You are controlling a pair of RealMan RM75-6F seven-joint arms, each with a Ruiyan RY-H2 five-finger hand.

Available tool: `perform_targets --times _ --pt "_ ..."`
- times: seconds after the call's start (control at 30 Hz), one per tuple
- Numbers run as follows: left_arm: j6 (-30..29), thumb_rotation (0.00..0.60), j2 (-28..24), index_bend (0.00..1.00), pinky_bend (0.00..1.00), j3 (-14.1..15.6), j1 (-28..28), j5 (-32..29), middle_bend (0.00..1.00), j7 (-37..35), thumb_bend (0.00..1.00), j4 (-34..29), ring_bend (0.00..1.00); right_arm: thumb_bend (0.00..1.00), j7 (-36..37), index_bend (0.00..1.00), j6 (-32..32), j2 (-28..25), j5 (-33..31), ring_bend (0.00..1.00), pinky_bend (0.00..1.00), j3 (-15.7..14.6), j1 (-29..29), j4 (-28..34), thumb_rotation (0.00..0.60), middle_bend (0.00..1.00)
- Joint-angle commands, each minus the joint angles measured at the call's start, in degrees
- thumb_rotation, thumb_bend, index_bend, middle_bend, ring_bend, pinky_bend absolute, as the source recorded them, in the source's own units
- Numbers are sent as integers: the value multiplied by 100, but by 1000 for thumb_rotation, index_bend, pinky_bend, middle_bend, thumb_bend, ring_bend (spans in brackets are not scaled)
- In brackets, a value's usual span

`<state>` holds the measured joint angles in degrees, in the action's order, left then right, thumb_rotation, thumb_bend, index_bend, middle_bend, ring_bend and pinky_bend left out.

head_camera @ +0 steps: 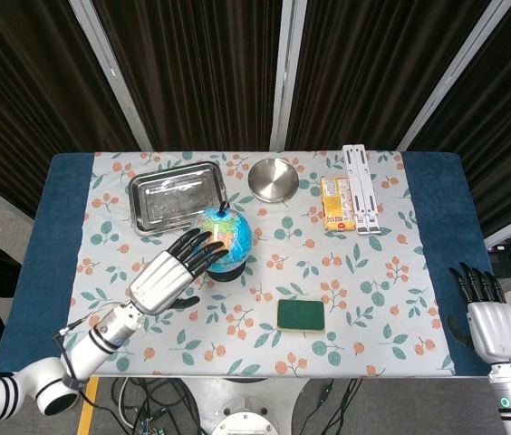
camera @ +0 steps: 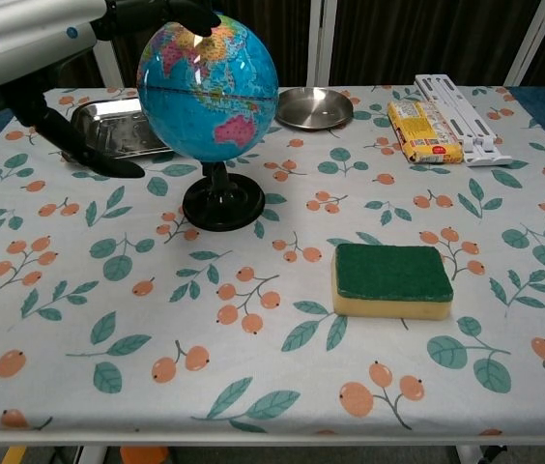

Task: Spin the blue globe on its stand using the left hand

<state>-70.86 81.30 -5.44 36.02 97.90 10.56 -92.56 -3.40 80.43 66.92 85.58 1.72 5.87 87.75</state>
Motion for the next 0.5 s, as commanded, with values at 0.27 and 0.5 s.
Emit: perform_targets --times 0.27,0.5 --pt "16 600 -33 90 87 44 -38 -148 102 20 15 66 5 292 -1 0 -7 11 -4 0 0 3 5 -11 600 0" --pt "-71 600 -229 90 87 112 -214 -331 102 30 16 167 5 292 -19 0 5 -4 -8 0 0 9 1 8 600 0"
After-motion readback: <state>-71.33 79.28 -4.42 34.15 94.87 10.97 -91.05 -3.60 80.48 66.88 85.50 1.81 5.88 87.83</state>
